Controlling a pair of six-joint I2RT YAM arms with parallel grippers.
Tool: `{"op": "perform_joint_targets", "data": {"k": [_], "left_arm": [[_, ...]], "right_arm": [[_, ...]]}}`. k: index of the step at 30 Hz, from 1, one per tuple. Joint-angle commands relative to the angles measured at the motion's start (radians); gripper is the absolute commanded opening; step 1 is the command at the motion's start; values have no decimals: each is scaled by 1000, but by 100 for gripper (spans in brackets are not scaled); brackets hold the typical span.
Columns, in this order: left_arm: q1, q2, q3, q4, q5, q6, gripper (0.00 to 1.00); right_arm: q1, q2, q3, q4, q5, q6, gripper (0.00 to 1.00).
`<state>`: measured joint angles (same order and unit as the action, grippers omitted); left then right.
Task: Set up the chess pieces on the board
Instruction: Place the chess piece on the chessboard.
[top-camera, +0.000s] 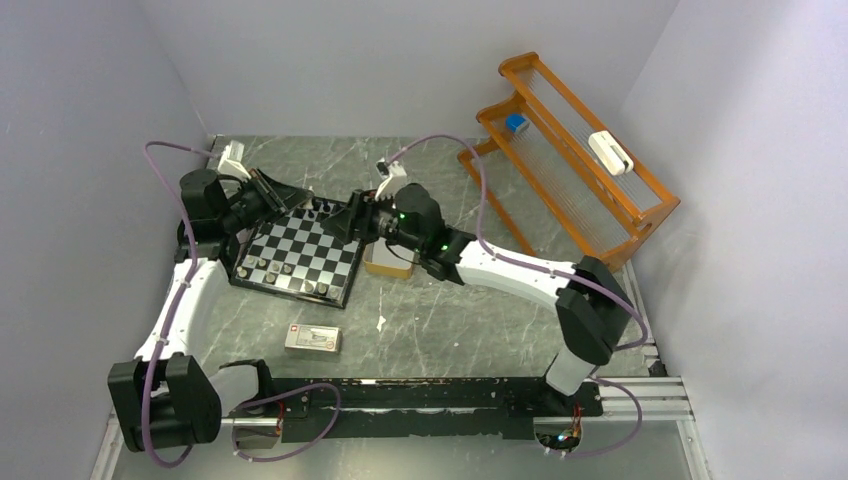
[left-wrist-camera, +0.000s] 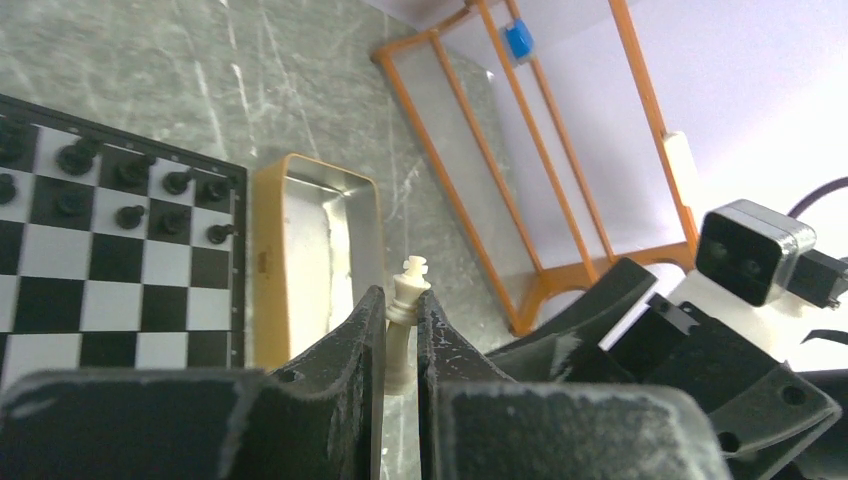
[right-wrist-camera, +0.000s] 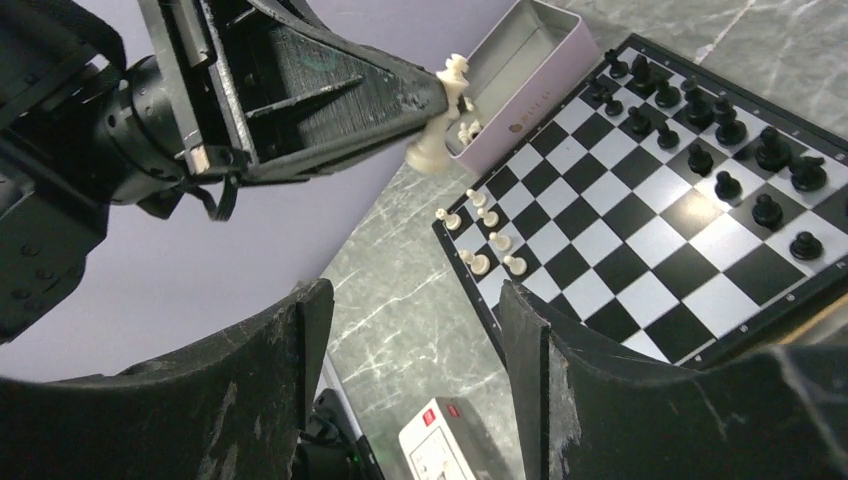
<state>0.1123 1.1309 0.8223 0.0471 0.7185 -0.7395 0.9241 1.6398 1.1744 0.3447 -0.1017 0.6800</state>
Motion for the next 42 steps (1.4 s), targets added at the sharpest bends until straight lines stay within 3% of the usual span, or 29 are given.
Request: {"op": "perform_joint_targets", "data": {"k": [1, 24, 35, 38, 42], "left_arm": [[-48, -36, -12, 37, 5, -55, 9], [-105, -66, 15, 9, 31, -72, 8], [-136, -75, 13, 3, 52, -80, 8], [-136, -79, 15, -35, 46, -35, 8], [-136, -69, 24, -104, 63, 46, 8]], "right_arm": [[33, 59, 76, 84, 77, -48, 66], [42, 148, 130, 147, 159, -59, 59], [41, 149, 100, 174, 220, -96, 34], [42, 131, 76, 186, 226, -136, 24], [41, 91, -10, 232, 213, -233, 19]]}}
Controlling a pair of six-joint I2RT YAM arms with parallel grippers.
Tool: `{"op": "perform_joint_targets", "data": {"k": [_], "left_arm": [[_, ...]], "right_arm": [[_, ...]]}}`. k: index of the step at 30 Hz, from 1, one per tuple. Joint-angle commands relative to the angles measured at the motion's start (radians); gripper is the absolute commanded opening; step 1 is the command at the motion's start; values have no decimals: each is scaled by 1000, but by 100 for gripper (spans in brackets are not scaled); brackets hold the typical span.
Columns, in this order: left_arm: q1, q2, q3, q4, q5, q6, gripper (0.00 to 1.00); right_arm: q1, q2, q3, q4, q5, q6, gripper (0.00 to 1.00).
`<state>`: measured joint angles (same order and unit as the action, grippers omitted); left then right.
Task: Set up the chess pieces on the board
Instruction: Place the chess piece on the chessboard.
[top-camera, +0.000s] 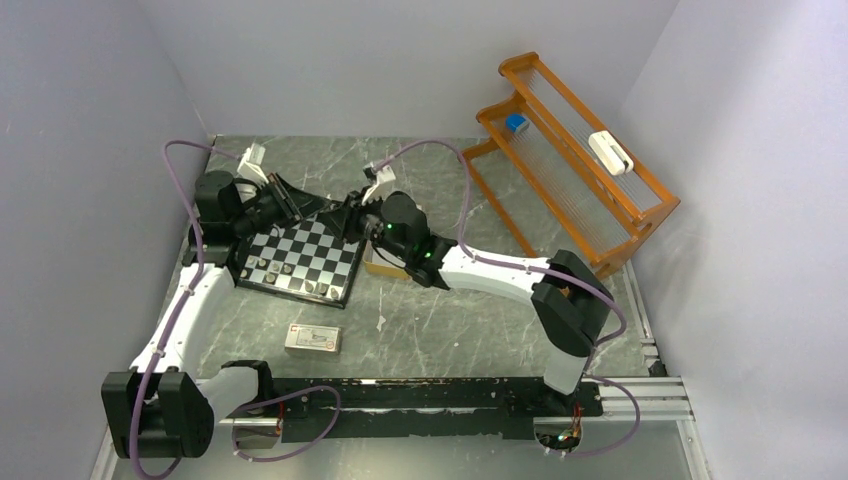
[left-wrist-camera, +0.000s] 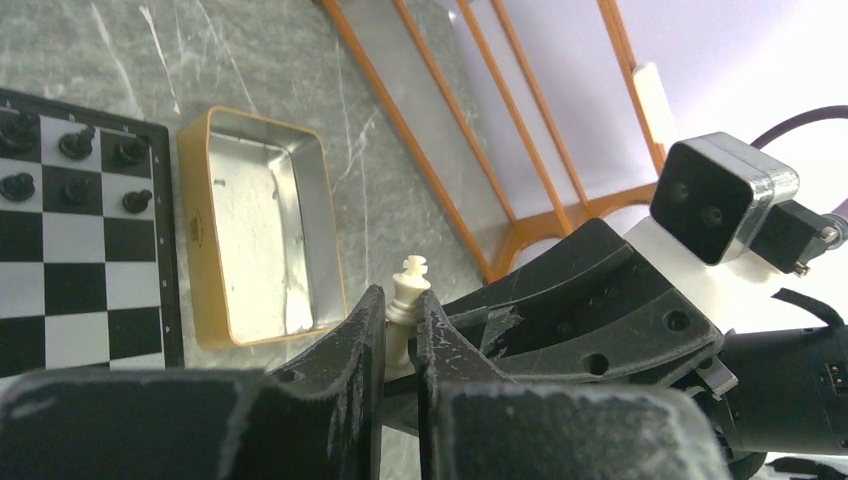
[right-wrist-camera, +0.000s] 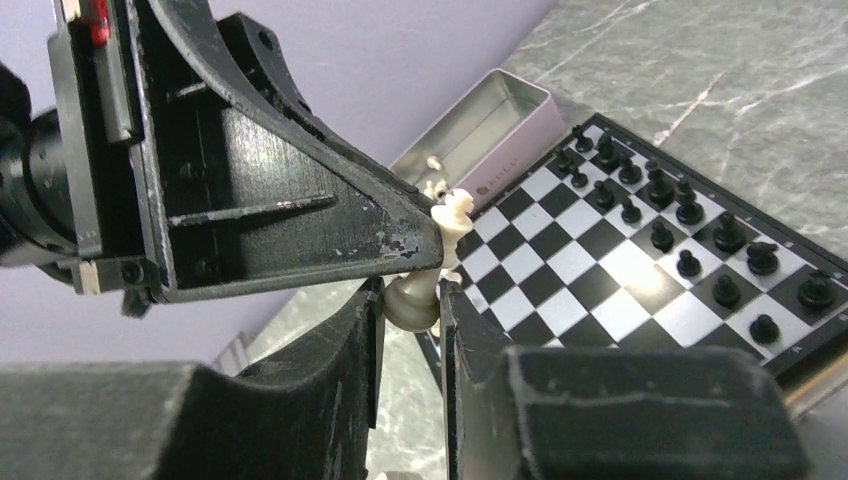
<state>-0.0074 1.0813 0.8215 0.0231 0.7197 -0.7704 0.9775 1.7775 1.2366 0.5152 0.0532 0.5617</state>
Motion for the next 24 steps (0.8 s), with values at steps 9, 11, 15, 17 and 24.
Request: {"op": "perform_joint_targets", "data": {"k": [9, 11, 15, 17, 24], "left_arm": [[-16, -11, 24, -97, 147, 126, 9], [-17, -13, 45, -133, 150, 152, 10], [-19, -9, 79, -193, 179, 201, 15], [-18, -1, 87, -212, 196, 210, 17], [-20, -13, 82, -255, 192, 241, 27]], "right_arm": [[-23, -128, -227, 149, 9, -326, 13], [-30, -145, -266, 178, -5, -357, 12], [-34, -178, -317, 227, -39, -417, 8], [-35, -189, -331, 244, -49, -433, 6], [-36, -194, -348, 260, -73, -457, 0]]}}
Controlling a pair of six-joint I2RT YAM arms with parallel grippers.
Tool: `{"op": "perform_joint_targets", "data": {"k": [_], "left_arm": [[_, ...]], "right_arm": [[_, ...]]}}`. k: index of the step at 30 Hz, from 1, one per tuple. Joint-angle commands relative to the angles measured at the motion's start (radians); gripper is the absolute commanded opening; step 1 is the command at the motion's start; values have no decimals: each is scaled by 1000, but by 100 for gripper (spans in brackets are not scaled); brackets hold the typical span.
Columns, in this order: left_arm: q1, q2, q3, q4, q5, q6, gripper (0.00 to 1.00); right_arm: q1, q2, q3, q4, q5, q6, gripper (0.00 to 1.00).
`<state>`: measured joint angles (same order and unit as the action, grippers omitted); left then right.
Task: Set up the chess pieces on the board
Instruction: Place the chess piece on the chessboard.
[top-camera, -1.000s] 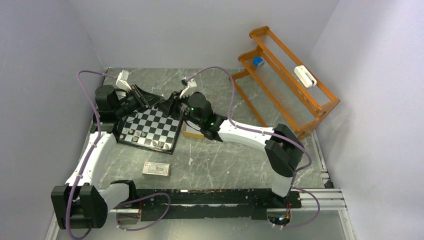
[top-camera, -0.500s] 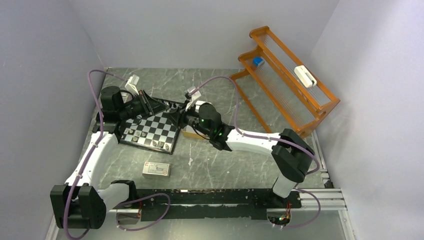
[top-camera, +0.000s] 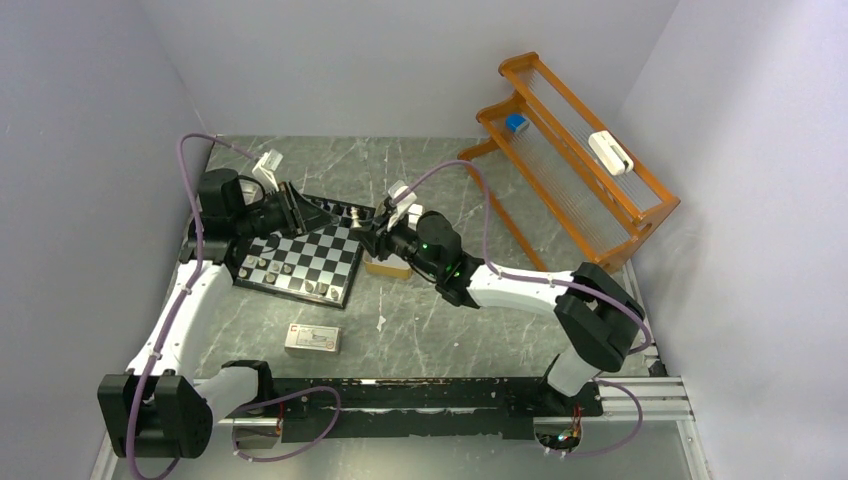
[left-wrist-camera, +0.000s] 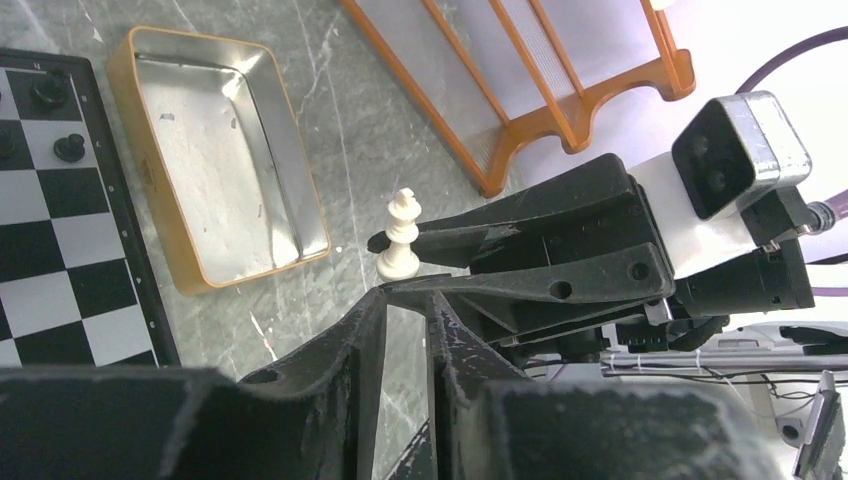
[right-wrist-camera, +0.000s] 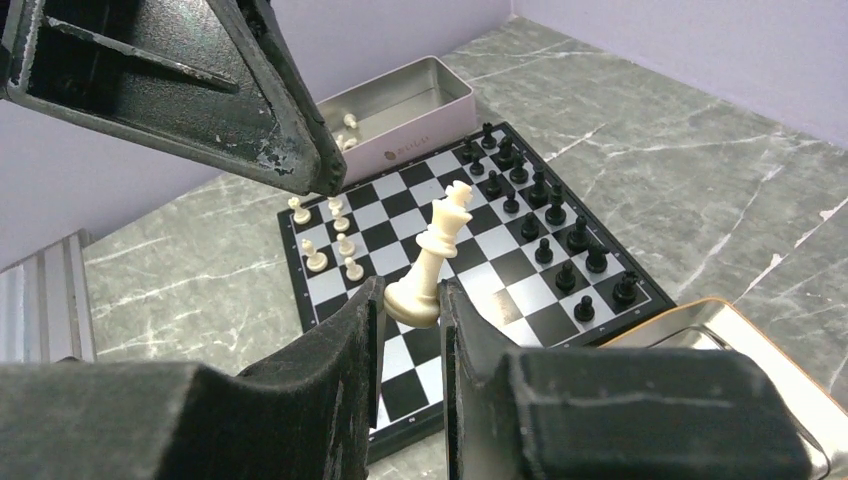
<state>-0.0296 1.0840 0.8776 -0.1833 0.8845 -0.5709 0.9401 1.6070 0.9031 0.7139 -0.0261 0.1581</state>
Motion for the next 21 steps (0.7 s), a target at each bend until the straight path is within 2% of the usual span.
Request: {"op": "perform_joint_targets", "data": {"k": [1, 4, 9, 12, 21], "left_arm": [[2, -14, 33, -58, 26, 46, 30], [1, 3, 60, -86, 26, 63, 38], [-23, 55, 138, -220, 30, 175, 49], [-50, 77, 169, -277, 32, 219, 51], [-86, 82, 195, -285, 71, 205, 56]], "right_arm": [[1, -25, -22, 72, -6, -62, 0], [0, -39, -52, 122, -55, -98, 0], [2, -58, -61, 133, -94, -149, 0], [0, -65, -69, 147, -120, -187, 0], [2, -84, -79, 153, -153, -255, 1]]}}
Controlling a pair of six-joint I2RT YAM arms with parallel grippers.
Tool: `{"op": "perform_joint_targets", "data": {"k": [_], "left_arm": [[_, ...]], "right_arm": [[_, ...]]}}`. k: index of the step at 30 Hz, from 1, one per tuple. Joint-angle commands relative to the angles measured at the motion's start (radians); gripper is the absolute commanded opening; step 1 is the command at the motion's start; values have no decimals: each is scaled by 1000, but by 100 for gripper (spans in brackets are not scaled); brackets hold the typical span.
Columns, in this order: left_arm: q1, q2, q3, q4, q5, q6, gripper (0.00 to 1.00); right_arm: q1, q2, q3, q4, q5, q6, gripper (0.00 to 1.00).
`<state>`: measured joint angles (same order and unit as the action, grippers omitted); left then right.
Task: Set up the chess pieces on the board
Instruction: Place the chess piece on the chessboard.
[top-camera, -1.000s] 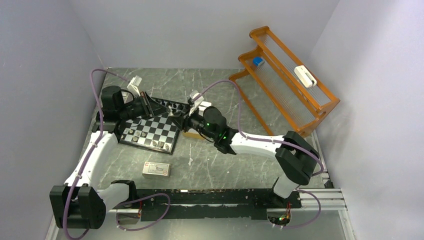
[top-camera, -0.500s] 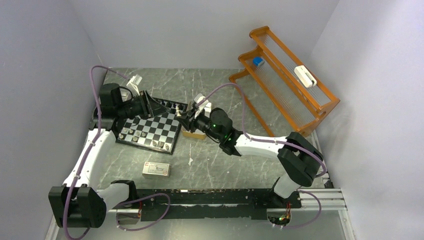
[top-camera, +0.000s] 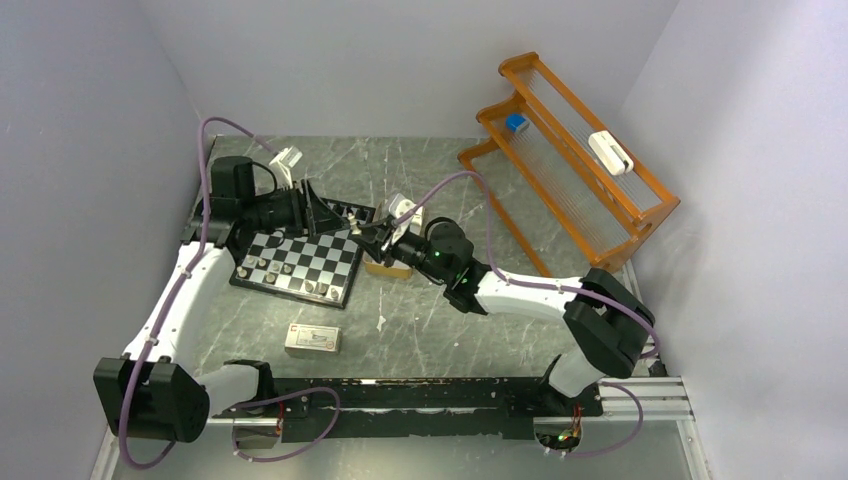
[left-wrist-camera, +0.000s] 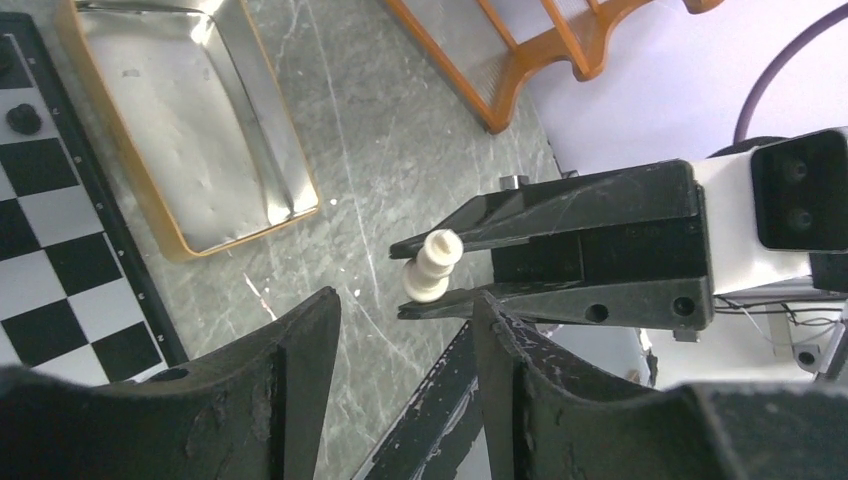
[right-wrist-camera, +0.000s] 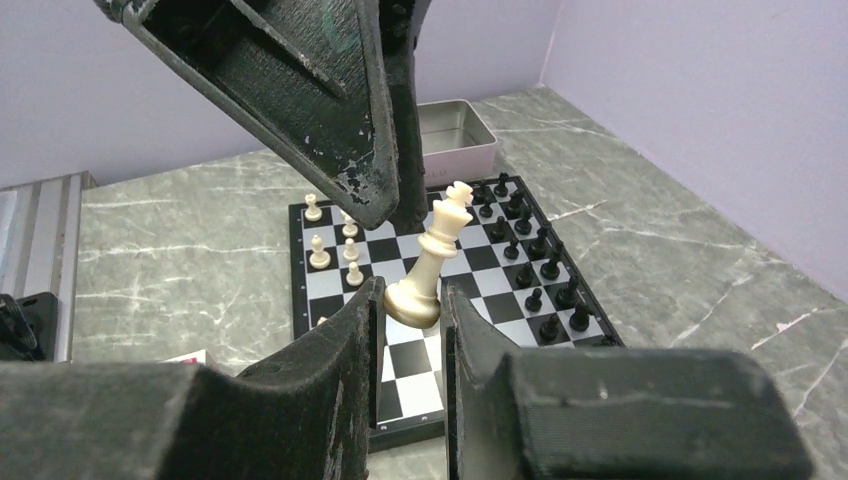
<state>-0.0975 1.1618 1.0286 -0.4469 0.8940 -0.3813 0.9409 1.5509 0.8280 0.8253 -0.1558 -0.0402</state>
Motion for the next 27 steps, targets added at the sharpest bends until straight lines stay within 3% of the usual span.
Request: {"op": "perform_joint_targets", "data": {"k": [1, 7, 14, 27], "left_arm": [[-20, 5, 43, -16, 66, 9, 57], [-45, 17, 57, -19, 37, -2, 54], [-62, 65, 129, -153, -51, 43, 49], [-89, 92, 150, -169, -46, 13, 41]], "right_arm": [[2, -30, -6, 43, -24, -59, 1], [1, -34, -5, 33, -28, -73, 1], [3, -35, 6, -3, -50, -101, 1], [6, -40, 15, -50, -59, -110, 2]]}}
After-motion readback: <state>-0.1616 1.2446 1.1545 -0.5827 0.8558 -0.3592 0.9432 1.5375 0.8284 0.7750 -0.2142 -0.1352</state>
